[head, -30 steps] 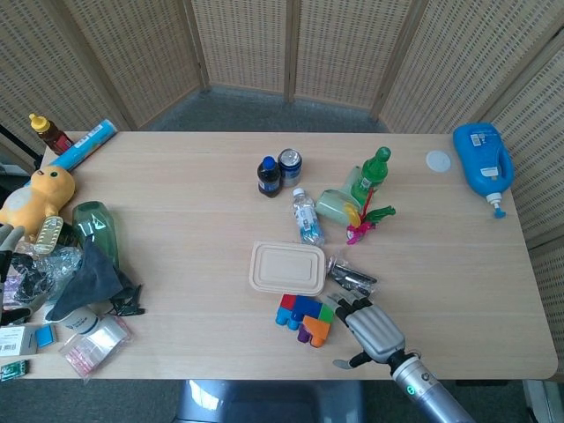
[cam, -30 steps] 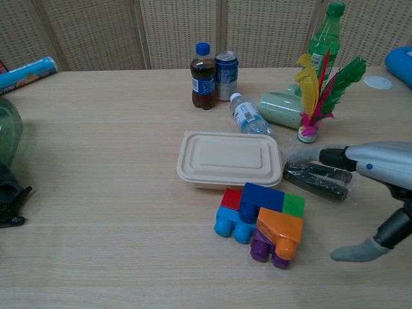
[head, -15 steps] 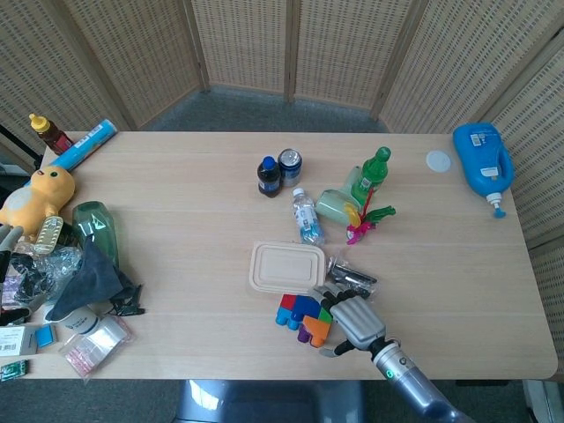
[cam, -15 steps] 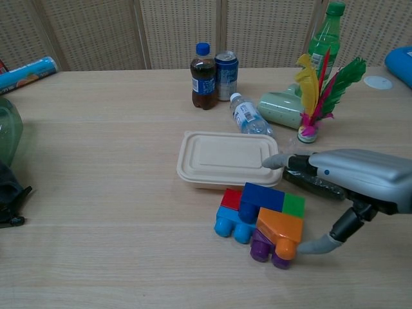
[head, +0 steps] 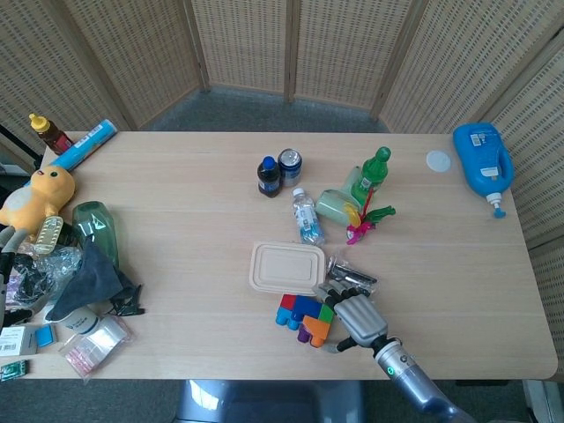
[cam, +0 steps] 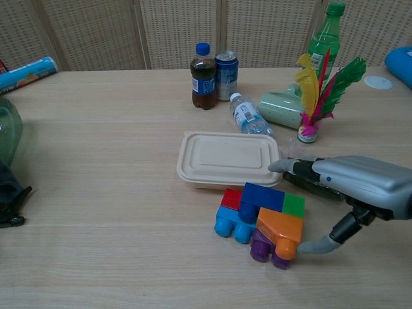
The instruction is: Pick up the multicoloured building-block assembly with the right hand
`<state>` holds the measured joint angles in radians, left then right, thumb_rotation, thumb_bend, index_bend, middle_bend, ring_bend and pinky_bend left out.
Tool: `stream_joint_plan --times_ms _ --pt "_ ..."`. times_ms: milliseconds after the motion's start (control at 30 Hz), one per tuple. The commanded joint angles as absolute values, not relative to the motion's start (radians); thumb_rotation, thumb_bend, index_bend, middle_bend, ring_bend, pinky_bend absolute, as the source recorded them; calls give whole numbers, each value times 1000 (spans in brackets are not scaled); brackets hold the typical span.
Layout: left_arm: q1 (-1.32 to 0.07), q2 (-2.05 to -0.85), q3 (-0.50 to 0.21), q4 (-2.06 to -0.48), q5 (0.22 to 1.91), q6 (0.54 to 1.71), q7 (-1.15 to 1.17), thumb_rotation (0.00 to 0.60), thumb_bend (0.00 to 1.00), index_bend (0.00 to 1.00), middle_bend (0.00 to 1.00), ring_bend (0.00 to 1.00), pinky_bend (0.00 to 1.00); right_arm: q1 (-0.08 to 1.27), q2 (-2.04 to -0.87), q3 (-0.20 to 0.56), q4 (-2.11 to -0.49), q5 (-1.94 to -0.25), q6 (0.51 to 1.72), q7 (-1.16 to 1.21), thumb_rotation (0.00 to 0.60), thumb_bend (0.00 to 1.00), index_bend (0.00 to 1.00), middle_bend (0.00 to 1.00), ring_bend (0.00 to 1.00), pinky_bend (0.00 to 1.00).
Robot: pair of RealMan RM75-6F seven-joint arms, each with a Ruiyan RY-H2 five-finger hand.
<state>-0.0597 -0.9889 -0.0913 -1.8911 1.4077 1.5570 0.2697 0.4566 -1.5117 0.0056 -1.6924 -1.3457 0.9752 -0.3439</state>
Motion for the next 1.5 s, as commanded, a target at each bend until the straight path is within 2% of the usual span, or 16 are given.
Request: stream_joint_plan --times_ms 33,600,1033,1500 --pt "-59 -988 -92 -1891 1404 1557 268 600 0 0 0 0 0 448 -1512 -1 -1687 -1349 993 -340 427 0 0 0 0 0" --pt "-61 -995 -85 -1894 1408 1547 269 600 0 0 0 0 0 407 -1515 -51 -1617 -1370 1028 -278 423 0 0 0 0 0" --pt "-61 -1000 -85 -1892 1407 1549 274 600 0 0 0 0 0 396 -1569 -34 -1638 -1314 1044 -355 423 0 0 0 0 0" --pt "-60 -1001 -88 -1891 1402 1552 273 600 0 0 0 0 0 399 -1641 -6 -1675 -1196 1053 -480 352 0 0 0 0 0"
